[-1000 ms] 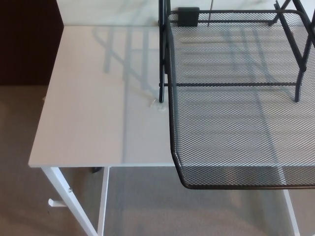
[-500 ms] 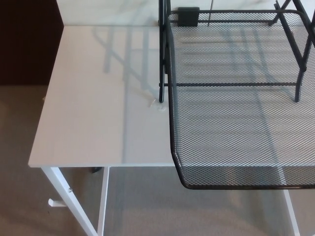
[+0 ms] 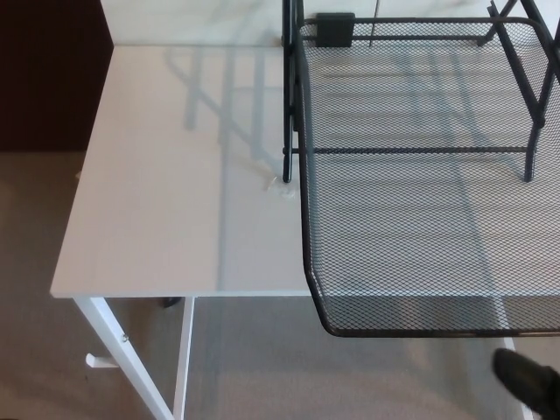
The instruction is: The robot walk towards a table in front and then pushes a layer of a file tray back to its original position using its right hand
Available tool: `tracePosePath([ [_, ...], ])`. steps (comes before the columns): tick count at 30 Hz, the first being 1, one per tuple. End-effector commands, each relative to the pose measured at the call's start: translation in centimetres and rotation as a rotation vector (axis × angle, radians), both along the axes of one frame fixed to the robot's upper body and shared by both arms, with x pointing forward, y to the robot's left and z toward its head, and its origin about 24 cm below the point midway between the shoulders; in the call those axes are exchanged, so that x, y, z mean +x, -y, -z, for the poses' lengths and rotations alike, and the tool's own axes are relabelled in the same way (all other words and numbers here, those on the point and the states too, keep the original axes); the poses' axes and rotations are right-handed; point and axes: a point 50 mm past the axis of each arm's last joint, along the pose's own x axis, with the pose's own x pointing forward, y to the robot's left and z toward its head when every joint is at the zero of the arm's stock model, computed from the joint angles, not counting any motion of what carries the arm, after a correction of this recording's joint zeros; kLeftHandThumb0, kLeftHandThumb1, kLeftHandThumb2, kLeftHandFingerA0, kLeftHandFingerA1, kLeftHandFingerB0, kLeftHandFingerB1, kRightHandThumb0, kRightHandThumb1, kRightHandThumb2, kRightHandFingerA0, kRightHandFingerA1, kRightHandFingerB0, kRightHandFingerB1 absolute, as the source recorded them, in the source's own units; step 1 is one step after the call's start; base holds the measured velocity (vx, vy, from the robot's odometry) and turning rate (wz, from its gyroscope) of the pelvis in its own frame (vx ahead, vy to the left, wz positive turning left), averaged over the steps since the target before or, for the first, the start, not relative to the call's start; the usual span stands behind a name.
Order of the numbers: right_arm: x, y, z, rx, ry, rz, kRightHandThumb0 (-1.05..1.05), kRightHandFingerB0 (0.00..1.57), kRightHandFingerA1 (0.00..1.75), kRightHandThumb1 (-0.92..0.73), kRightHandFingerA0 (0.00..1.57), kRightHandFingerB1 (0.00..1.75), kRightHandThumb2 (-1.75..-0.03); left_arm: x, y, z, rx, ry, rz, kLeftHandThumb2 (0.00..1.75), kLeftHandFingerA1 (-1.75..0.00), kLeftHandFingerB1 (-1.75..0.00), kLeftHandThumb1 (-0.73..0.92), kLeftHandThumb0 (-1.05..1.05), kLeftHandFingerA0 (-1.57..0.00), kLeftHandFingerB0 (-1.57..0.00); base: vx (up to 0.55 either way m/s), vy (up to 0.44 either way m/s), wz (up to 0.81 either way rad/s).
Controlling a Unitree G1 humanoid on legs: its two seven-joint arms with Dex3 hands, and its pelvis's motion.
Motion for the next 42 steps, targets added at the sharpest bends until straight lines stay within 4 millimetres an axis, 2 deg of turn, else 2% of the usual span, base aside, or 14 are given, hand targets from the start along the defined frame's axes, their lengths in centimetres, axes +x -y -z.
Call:
tracePosePath([
  [1,1.2,-3.6,2.9,-0.415,-0.074,-0.084,-0.67,0.0,0.08,-0.41,0.0,0.09,-0.74,0.8,-0.9,-1.0,0.076,-0.012,0.049,0.55,-0.44,-0.38,0.49,-0.31,-0.77,-0.55,0.0,0.0,0.0],
  [4,1.3,-3.8,3.2,-0.442,-0.09,-0.086,-0.7,0.0,0.05,-0.43,0.0,0.06,-0.74,0.7,-0.9,-1.1,0.08,-0.015,0.064,0.55,-0.43,-0.38,0.49,-0.32,-0.76,-0.54,0.0,0.0,0.0],
  [6,1.6,-4.2,3.5,-0.467,-0.096,-0.09,-0.6,0.0,0.2,-0.36,0.0,0.21,-0.76,0.8,-0.9,-1.2,0.071,-0.004,0.063,0.55,-0.44,-0.38,0.49,-0.32,-0.76,-0.55,0.0,0.0,0.0],
  [10,2.3,-4.6,4.2,-0.501,-0.097,-0.088,-0.51,0.01,0.26,-0.31,0.0,0.34,-0.75,1.0,-0.9,-1.2,0.08,-0.006,0.062,0.55,-0.44,-0.38,0.48,-0.33,-0.78,-0.56,0.0,0.0,0.0],
  [15,2.6,-4.8,4.9,-0.534,-0.108,-0.08,-0.51,0.01,0.3,-0.31,0.0,0.34,-0.75,1.1,-0.8,-1.2,0.075,-0.001,0.077,0.55,-0.44,-0.39,0.48,-0.32,-0.77,-0.56,0.0,0.0,0.0],
  [16,2.9,-5.0,5.3,-0.54,-0.114,-0.078,-0.58,0.07,0.3,-0.34,0.03,0.31,-0.62,1.2,-0.8,-1.3,0.077,0.0,0.084,0.55,-0.44,-0.38,0.5,-0.32,-0.77,-0.56,0.0,0.0,0.0],
  [19,3.2,-5.2,5.7,-0.558,-0.114,-0.072,-0.5,0.02,0.32,-0.31,0.0,0.36,-0.75,1.4,-0.8,-1.4,0.087,0.003,0.084,0.55,-0.44,-0.39,0.47,-0.33,-0.78,-0.57,0.0,0.0,0.0],
  [20,3.3,-5.2,5.8,-0.565,-0.116,-0.071,-0.59,0.07,0.28,-0.35,0.05,0.31,-0.62,1.4,-0.8,-1.4,0.086,0.004,0.085,0.55,-0.44,-0.39,0.48,-0.32,-0.78,-0.56,0.0,0.0,0.0],
  [22,3.4,-5.3,6.0,-0.568,-0.119,-0.07,-0.56,0.06,0.31,-0.35,0.05,0.34,-0.7,1.5,-0.8,-1.5,0.072,0.01,0.087,0.55,-0.44,-0.39,0.48,-0.3,-0.77,-0.55,0.0,0.0,0.0],
  [23,3.5,-5.3,6.1,-0.57,-0.115,-0.071,-0.55,0.1,0.33,-0.4,0.05,0.31,-0.54,1.5,-0.8,-1.6,0.072,0.012,0.086,0.54,-0.44,-0.39,0.47,-0.31,-0.78,-0.57,0.0,0.0,0.0],
  [24,3.6,-5.4,6.1,-0.577,-0.115,-0.07,-0.5,0.02,0.36,-0.33,0.02,0.38,-0.75,1.5,-0.8,-1.5,0.073,0.011,0.084,0.54,-0.44,-0.39,0.47,-0.31,-0.79,-0.56,0.0,0.0,0.0],
  [33,4.6,-5.7,6.2,-0.617,-0.101,-0.059,-0.52,0.05,0.29,-0.34,0.03,0.41,-0.74,1.9,-0.7,-1.7,0.079,0.013,0.105,0.55,-0.44,-0.39,0.49,-0.32,-0.8,-0.56,0.0,0.0,0.0],
  [38,5.0,-5.9,6.2,-0.631,-0.073,-0.048,-0.47,0.08,0.37,-0.31,0.0,0.47,-0.76,2.1,-0.8,-1.8,0.089,0.007,0.116,0.55,-0.44,-0.38,0.48,-0.33,-0.78,-0.55,0.0,0.0,0.0],
  [42,5.4,-6.1,6.4,-0.636,-0.053,-0.048,-0.6,0.1,0.29,-0.38,0.08,0.4,-0.67,2.2,-0.7,-1.7,0.09,0.005,0.132,0.55,-0.44,-0.38,0.49,-0.33,-0.78,-0.55,0.0,0.0,0.0],
])
